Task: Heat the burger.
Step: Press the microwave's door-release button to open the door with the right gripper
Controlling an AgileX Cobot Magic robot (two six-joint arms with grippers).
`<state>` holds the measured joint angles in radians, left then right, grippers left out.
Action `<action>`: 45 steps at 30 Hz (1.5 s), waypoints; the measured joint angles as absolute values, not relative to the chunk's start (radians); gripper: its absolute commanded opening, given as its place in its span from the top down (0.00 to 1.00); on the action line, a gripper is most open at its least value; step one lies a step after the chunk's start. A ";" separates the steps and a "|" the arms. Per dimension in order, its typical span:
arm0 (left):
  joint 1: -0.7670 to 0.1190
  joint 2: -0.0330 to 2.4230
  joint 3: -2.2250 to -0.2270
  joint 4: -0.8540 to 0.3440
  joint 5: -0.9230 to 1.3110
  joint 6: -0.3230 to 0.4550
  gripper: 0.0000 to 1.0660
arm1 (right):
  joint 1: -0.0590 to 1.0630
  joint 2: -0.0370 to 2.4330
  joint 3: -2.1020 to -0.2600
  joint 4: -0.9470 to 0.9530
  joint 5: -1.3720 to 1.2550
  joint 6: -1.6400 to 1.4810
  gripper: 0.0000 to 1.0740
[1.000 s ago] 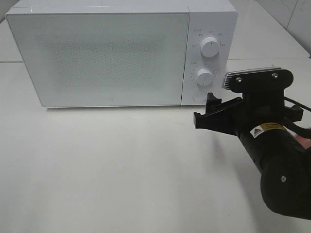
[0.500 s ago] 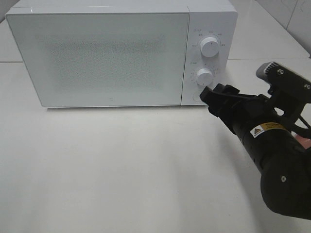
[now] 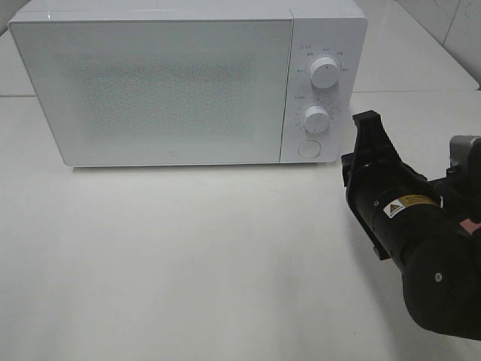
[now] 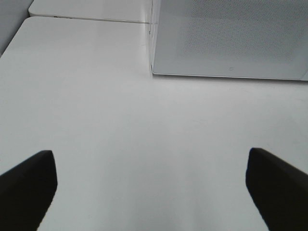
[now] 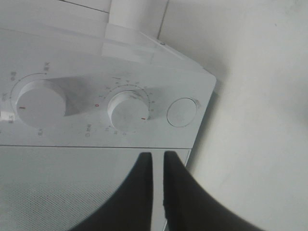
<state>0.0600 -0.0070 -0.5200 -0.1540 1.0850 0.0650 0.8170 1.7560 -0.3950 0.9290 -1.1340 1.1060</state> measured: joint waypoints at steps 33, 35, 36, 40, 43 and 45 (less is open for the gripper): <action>0.060 -0.007 -0.520 -0.154 1.085 0.065 0.06 | 0.768 1.948 -0.569 0.826 -1.102 1.326 1.00; 0.060 -0.007 -0.520 -0.154 1.085 0.065 0.06 | 0.761 1.954 -0.578 0.818 -1.099 1.326 1.00; 0.060 -0.007 -0.520 -0.154 1.085 0.065 0.06 | 0.746 1.969 -0.600 0.810 -1.089 1.332 1.00; 0.060 -0.007 -0.520 -0.154 1.085 0.065 0.06 | 0.712 2.012 -0.644 0.785 -1.076 1.365 1.00; 0.060 -0.007 -0.520 -0.154 1.085 0.065 0.06 | 0.690 2.036 -0.665 0.777 -1.077 1.388 1.00; 0.060 -0.007 -0.520 -0.154 1.085 0.065 0.06 | 0.685 2.043 -0.672 0.774 -1.077 1.396 1.00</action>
